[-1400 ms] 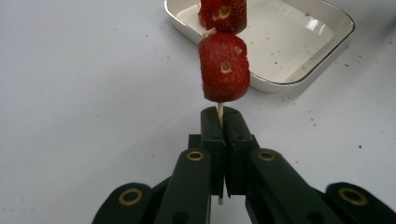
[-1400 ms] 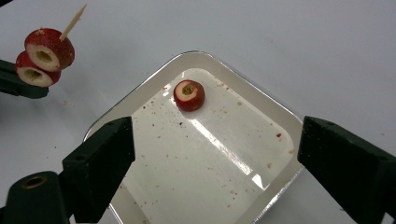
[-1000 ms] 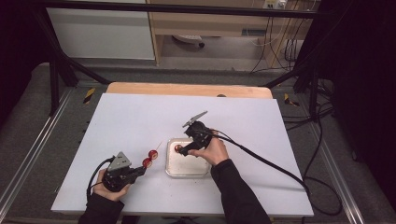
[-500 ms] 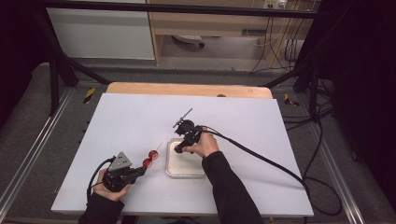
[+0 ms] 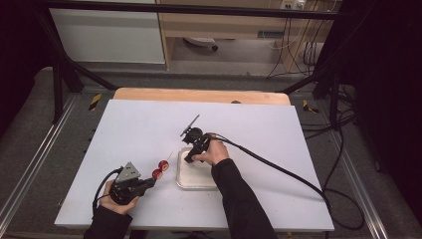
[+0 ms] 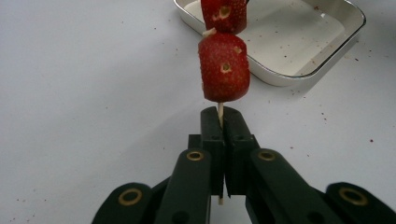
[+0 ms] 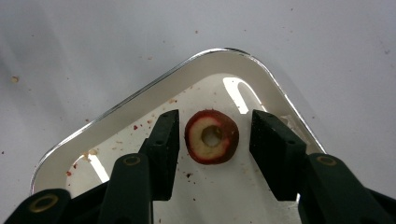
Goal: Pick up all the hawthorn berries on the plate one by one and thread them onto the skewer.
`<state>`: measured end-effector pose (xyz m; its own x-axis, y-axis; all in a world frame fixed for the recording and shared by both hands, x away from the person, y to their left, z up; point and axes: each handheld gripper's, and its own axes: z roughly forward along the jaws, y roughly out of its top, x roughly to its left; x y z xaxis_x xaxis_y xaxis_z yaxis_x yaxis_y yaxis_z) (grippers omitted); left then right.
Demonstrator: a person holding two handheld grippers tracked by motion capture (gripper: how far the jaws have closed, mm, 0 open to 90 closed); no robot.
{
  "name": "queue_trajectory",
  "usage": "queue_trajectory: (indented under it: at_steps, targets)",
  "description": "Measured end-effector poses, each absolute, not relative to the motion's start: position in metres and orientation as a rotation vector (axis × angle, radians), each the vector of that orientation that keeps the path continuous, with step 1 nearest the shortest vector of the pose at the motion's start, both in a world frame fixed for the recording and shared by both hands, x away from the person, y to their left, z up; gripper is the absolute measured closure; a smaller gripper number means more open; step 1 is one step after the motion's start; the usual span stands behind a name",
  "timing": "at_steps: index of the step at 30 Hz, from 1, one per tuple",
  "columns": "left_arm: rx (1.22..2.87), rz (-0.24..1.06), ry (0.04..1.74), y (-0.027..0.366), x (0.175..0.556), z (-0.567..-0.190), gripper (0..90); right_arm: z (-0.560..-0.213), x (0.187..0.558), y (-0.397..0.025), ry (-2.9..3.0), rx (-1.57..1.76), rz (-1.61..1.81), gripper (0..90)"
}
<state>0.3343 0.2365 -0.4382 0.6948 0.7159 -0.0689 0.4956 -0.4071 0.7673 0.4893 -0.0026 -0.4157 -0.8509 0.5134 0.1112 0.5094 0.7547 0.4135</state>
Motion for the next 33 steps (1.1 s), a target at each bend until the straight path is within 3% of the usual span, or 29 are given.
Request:
queue_trajectory:
  at_steps: [9,17,33]
  targets:
    - [2.092,0.346,0.924,0.236,0.334,-0.438,88.2,-0.416,0.492,-0.003,2.966,0.857,0.648,61.2]
    - [2.093,0.347,0.924,0.236,0.334,-0.438,88.1,-0.414,0.492,-0.003,2.964,0.870,0.660,62.0]
    - [2.094,0.353,0.911,0.233,0.332,-0.437,88.1,-0.377,0.469,-0.022,2.931,0.956,0.698,62.5]
